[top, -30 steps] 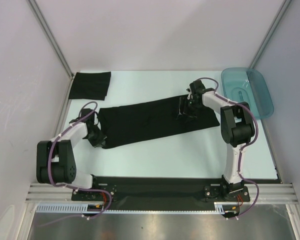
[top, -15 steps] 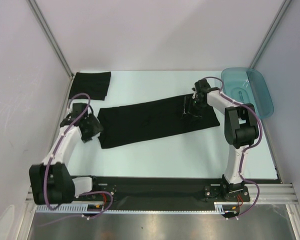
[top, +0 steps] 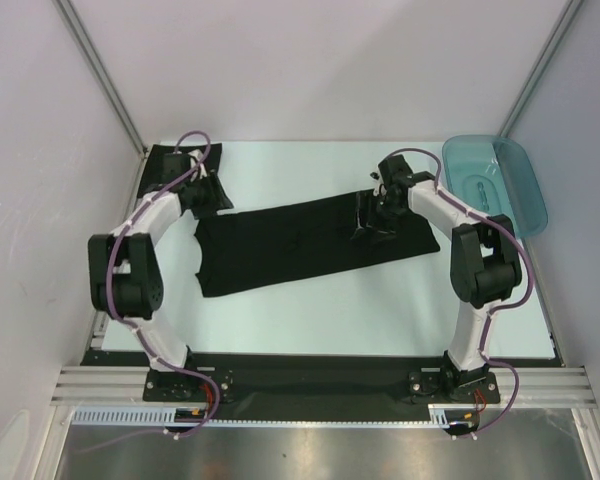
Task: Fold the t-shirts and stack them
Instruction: Fold the tshirt
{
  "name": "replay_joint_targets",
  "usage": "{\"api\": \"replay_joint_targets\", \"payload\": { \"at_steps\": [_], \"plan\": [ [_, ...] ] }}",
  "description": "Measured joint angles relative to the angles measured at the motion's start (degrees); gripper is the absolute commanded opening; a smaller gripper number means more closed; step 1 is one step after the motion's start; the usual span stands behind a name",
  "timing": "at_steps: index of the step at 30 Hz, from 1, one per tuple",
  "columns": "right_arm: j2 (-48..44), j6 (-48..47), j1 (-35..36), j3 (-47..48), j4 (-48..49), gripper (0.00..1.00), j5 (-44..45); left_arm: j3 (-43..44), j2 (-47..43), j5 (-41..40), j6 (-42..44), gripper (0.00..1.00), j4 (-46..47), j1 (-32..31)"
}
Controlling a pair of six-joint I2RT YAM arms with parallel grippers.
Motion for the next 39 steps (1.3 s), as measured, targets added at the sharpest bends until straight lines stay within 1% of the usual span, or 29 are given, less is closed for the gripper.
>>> {"api": "replay_joint_targets", "payload": {
  "at_steps": [4,7,14,18,23,26,27,29,30,32,33,34,39],
  "plan": [
    [-0.22,0.02,0.15,0.00,-0.04,0.67,-0.46,3.30,6.49,0.57,2.51,0.57,0.00,-2.56],
    [-0.35,0.00,0.11,-0.11,-0.02,0.67,-0.52,4.24,8.70,0.61,3.87,0.56,0.13,-4.04],
    [-1.27,0.02,-0.57,-1.55,0.07,0.68,-0.87,5.88,11.04,-0.46,4.37,0.53,0.20,-4.76],
    [-1.31,0.04,-1.14,-2.25,0.13,0.68,-1.29,5.88,11.93,-0.92,4.31,0.47,0.17,-4.79],
    [-1.31,0.44,-1.40,-2.38,0.37,0.68,-1.75,5.88,12.76,-0.87,3.85,0.45,0.15,-5.33],
    [-1.33,0.63,-1.38,-2.38,0.42,0.67,-1.99,5.88,12.81,-0.81,3.54,0.41,0.22,-5.73],
    [-1.31,0.63,-1.38,-2.38,0.44,0.68,-2.10,5.88,12.90,-0.72,3.41,0.36,0.22,-5.86],
    [-1.31,0.66,-1.38,-2.38,0.44,0.68,-2.14,5.99,13.44,-0.55,3.34,0.32,0.26,-6.01],
    [-1.33,0.63,-1.38,-2.38,0.44,0.68,-2.14,6.03,13.64,-0.50,3.28,0.24,0.26,-6.05],
    [-1.31,0.63,-1.38,-2.38,0.44,0.68,-2.14,6.05,14.03,-0.46,3.30,0.15,0.17,-6.25],
    [-1.33,0.63,-1.38,-2.38,0.44,0.67,-2.14,6.21,14.14,-0.48,3.26,0.05,0.09,-6.36],
    [-1.31,0.63,-1.38,-2.38,0.44,0.67,-2.16,6.38,14.21,-0.50,3.26,0.00,-0.02,-6.51],
    [-1.31,0.66,-1.38,-2.38,0.46,0.67,-2.16,7.85,14.12,-1.33,3.82,0.00,-0.42,-8.09]
  ]
}}
